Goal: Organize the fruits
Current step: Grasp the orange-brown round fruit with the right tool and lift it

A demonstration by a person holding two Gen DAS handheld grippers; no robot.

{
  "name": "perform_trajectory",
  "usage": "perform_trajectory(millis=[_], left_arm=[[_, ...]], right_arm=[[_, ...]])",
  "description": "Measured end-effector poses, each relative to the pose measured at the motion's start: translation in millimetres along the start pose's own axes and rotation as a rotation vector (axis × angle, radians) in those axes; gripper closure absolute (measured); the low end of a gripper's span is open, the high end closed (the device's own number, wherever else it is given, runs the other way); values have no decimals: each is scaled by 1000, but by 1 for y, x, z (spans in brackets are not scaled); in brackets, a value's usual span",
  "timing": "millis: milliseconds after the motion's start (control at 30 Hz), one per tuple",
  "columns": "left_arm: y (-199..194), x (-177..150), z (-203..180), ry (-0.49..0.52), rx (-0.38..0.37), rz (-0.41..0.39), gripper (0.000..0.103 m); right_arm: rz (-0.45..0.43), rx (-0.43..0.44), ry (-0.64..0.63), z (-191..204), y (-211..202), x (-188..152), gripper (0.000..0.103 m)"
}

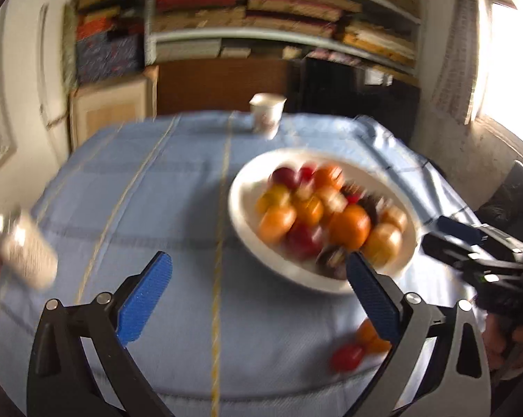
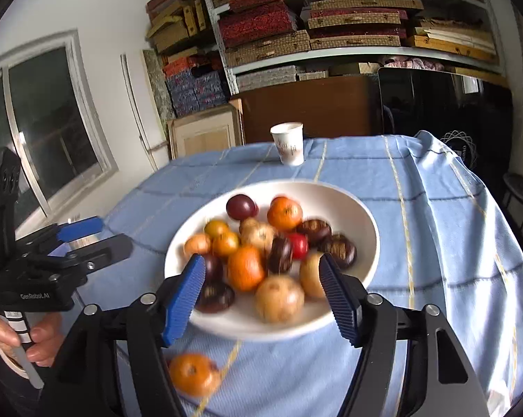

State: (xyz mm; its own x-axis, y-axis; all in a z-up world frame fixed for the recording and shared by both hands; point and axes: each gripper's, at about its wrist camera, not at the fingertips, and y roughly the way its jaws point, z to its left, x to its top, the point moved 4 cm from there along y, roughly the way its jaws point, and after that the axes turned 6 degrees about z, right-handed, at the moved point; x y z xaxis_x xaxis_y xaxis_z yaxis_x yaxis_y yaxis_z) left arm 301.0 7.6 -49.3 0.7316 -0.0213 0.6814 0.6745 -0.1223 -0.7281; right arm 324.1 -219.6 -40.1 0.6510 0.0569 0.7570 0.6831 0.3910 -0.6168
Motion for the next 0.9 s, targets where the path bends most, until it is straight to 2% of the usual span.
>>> perform_trajectory(millis=[100, 267, 333, 433, 700, 900], left_arm=[[4, -15, 19, -78, -20, 66, 4], [-3, -24, 39, -173, -33, 49, 4], [-4, -25, 40, -174, -15, 47, 4], [-5, -25, 39, -165, -3, 45, 4], [-11, -25, 34, -138, 27, 27, 4], [-13, -26, 30, -115, 34, 21, 4]], right_arm=[[47, 1, -33, 13, 0, -20, 34], [115, 40, -72, 36, 1, -44, 34], [163, 73, -65, 41, 6, -53, 34], [212, 72, -72, 45, 14, -63, 34], [226, 63, -74, 46, 16, -69, 35], [257, 84, -75, 47, 22, -70, 46]])
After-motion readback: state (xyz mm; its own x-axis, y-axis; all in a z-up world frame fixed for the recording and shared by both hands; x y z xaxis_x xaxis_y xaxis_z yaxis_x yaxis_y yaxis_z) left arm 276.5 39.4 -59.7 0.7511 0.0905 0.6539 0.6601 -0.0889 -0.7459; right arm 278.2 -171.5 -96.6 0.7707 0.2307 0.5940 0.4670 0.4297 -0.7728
